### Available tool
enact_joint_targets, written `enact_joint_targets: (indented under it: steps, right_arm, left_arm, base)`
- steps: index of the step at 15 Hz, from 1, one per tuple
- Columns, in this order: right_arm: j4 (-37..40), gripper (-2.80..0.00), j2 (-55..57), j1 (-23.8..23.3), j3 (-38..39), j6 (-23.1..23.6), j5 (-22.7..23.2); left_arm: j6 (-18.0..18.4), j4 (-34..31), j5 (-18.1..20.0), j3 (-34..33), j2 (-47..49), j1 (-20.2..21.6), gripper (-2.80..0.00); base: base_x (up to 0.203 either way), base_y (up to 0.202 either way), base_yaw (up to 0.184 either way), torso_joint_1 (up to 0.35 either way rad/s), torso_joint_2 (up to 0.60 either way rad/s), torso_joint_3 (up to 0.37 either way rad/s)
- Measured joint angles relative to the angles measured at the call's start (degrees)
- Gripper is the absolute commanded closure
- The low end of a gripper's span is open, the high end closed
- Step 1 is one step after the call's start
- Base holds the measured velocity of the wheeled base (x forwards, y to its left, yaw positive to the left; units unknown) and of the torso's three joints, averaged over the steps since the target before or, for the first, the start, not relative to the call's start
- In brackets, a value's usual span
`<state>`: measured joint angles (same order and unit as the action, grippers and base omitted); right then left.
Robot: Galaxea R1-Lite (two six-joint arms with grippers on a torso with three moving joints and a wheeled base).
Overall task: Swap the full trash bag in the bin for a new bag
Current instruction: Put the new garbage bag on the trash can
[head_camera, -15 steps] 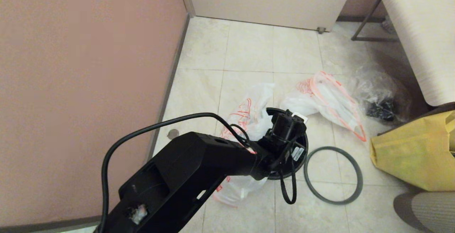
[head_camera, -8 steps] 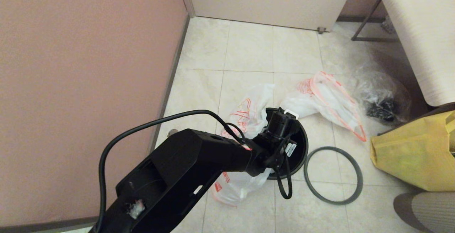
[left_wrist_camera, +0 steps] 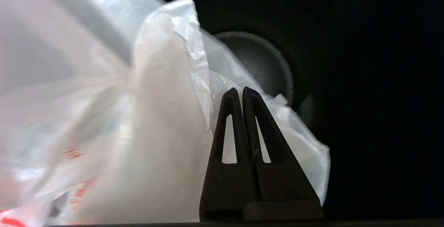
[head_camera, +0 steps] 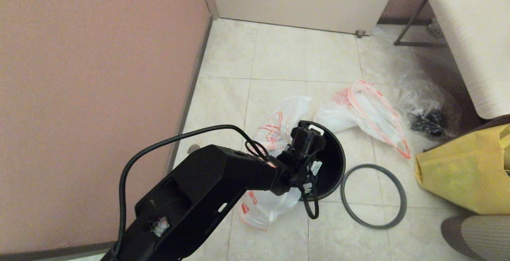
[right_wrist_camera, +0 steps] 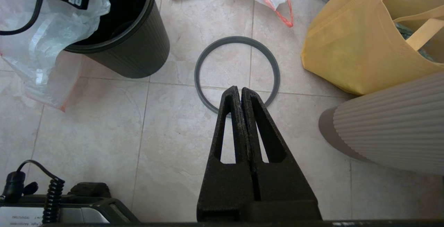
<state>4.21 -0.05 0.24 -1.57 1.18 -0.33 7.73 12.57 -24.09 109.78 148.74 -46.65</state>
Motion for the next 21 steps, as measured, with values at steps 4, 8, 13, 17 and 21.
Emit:
enact_joint_targets:
  steps: [4, 8, 13, 17, 21]
  right_arm:
    - [0.00, 0.00, 0.00, 0.00, 0.00, 0.00, 0.00]
    - [0.00, 0.00, 0.00, 0.00, 0.00, 0.00, 0.00]
    - [0.00, 0.00, 0.00, 0.00, 0.00, 0.01, -0.01]
    - [0.00, 0.00, 0.00, 0.00, 0.00, 0.02, 0.00]
    - [0.00, 0.00, 0.00, 0.00, 0.00, 0.00, 0.00]
  left_arm:
    - [0.77, -3.85, 2.39, 2.22, 1.12, -0.94, 0.00]
    - [6.63, -3.58, 8.39, 3.20, 5.48, 1.66, 0.00]
    - [10.18, -2.66, 15.83, 4.00, 9.19, 6.35, 0.00]
    - [10.29, -2.43, 16.82, 4.05, 10.25, 6.89, 0.00]
    - [10.21, -3.21, 16.98, 4.04, 10.93, 6.22, 0.00]
  base:
    - [0.000, 0.000, 0.000, 0.000, 0.00, 0.000]
    - [0.000, 0.000, 0.000, 0.000, 0.00, 0.000]
    - [0.000, 0.000, 0.000, 0.000, 0.00, 0.000]
    - [0.000, 0.000, 0.000, 0.000, 0.00, 0.000]
    - [0.000, 0.000, 0.000, 0.000, 0.00, 0.000]
